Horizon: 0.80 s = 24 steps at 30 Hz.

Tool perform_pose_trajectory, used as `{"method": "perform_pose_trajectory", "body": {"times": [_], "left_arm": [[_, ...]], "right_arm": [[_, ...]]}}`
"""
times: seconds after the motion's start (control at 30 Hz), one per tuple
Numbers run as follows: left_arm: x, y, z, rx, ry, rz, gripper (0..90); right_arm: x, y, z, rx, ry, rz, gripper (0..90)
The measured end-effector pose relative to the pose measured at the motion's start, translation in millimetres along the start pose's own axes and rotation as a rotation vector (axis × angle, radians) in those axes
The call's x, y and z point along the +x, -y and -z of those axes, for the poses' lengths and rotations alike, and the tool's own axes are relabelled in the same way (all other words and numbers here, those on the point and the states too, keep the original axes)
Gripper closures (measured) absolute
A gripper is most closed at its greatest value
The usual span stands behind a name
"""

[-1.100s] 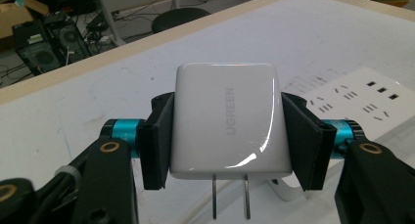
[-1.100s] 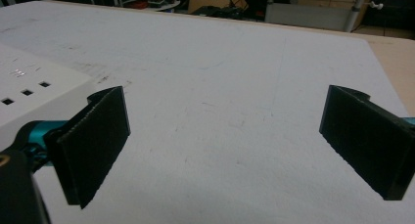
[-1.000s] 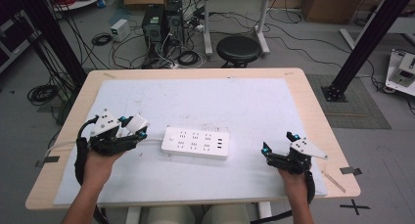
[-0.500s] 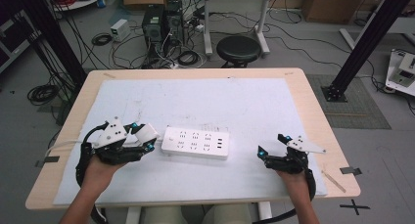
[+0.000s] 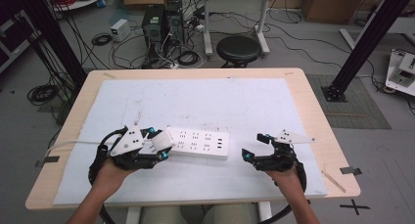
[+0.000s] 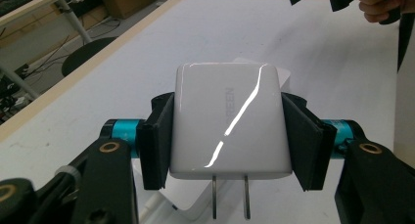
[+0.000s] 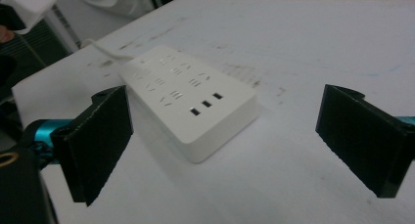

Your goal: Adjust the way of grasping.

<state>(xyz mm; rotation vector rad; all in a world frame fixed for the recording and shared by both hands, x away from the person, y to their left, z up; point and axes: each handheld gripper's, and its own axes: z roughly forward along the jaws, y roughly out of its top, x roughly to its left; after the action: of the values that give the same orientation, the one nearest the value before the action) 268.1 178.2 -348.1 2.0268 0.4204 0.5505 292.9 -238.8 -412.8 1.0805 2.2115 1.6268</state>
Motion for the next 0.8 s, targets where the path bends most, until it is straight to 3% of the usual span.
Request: {"method": "perform_pose_trajectory", "body": {"times": [0.3, 0.33, 0.47, 0.5, 0.8], "left_arm": [[-12.4, -6.0, -13.4, 0.017, 0.042, -0.056, 42.5], [-14.0, -7.2, -14.8, 0.024, 0.048, -0.075, 42.5], [-18.9, -9.6, -18.3, 0.031, 0.062, -0.108, 42.5], [-21.7, -11.1, -20.4, 0.037, 0.07, -0.128, 42.4], [-29.9, -14.1, -28.3, 0.046, 0.09, -0.176, 42.5]], "right_arm": [[17.0, -13.1, -9.8, 0.034, -0.068, 0.052, 6.6], [20.3, -15.6, -11.7, 0.04, -0.092, 0.049, 6.7], [23.2, -17.9, -13.5, 0.042, -0.112, 0.044, 6.6], [26.6, -21.0, -15.9, 0.046, -0.143, 0.038, 6.7], [35.0, -26.2, -24.8, 0.093, -0.206, 0.011, 6.7]]}}
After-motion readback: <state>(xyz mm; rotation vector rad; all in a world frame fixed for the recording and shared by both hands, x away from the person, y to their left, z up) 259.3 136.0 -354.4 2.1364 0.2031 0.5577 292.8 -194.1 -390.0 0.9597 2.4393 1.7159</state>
